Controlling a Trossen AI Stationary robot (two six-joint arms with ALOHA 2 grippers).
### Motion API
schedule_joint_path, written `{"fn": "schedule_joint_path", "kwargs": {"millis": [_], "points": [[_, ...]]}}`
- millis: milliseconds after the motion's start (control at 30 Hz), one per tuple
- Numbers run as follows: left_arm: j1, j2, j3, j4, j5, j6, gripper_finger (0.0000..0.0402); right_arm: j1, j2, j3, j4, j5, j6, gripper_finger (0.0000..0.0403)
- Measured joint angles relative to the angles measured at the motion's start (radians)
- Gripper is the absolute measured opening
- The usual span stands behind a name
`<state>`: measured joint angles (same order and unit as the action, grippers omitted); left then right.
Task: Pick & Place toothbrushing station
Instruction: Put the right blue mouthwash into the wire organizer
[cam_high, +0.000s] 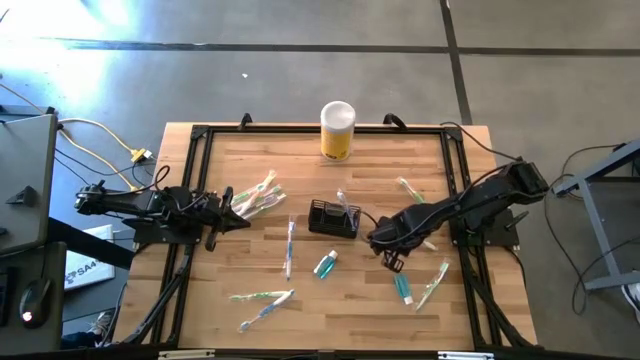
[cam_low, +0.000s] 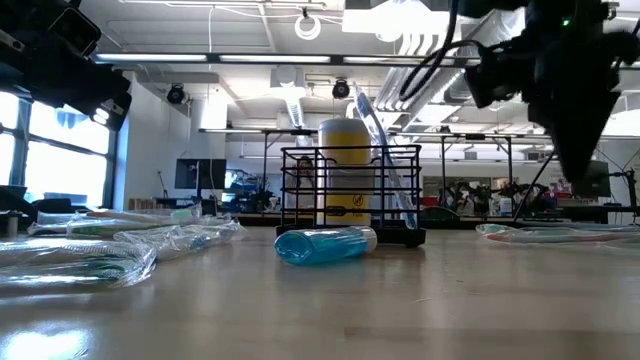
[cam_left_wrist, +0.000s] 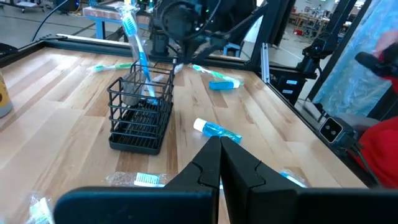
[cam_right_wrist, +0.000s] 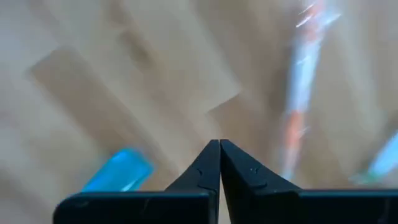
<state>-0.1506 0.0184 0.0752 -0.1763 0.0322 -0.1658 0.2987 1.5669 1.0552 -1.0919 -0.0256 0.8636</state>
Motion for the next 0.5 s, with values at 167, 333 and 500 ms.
{"fn": "schedule_joint_path", "kwargs": {"millis": [167, 333, 500], "points": [[0.0, 0.0, 0.0, 0.0, 0.0, 0.006, 0.0, 0.006, 0.0, 0.003, -0.006, -0.196, 0.088, 0.003], [0.0, 0.0, 0.0, 0.0, 0.0, 0.034, 0.0, 0.01, 0.0, 0.003, -0.001, -0.309, 0.185, 0.0092], [0.0, 0.0, 0.0, 0.0, 0.0, 0.045, 0.0, 0.027, -0.001, 0.004, 0.003, -0.356, 0.252, 0.0161]]}}
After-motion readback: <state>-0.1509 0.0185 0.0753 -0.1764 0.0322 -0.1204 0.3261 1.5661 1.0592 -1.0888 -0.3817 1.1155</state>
